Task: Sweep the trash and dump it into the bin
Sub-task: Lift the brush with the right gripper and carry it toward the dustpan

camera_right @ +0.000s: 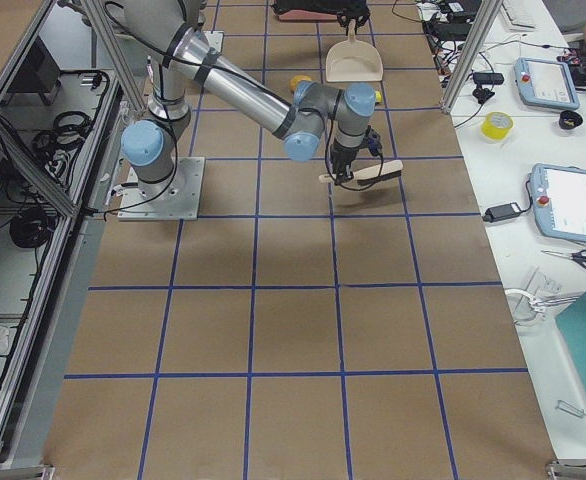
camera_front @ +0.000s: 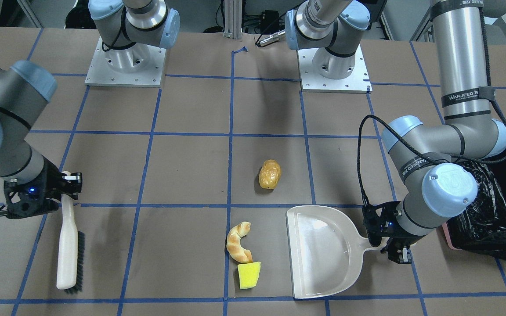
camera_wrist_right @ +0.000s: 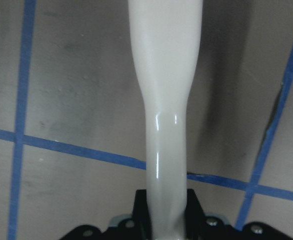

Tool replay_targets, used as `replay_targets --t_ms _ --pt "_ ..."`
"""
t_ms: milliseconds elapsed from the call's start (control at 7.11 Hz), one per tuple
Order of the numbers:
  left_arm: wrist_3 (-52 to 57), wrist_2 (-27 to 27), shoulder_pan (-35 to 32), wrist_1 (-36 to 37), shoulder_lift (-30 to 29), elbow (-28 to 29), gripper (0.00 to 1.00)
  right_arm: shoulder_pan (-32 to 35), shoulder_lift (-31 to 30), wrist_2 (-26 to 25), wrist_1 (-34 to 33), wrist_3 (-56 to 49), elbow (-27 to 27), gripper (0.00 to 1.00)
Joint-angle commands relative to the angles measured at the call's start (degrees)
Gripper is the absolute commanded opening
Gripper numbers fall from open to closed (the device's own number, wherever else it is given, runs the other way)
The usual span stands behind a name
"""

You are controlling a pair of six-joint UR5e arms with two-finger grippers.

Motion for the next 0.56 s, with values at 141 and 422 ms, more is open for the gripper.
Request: replay_targets --t_ms 141,422 --pt "0.0 0.0 0.0 0.1 0.0 -0.1 0.00 12.6 0.4 4.4 0.0 17.7 -1.2 0.00" --pt "0.0 0.0 0.0 0.1 0.0 0.0 0.00 18.7 1.0 5.2 0.0 26.2 -2.2 0.00"
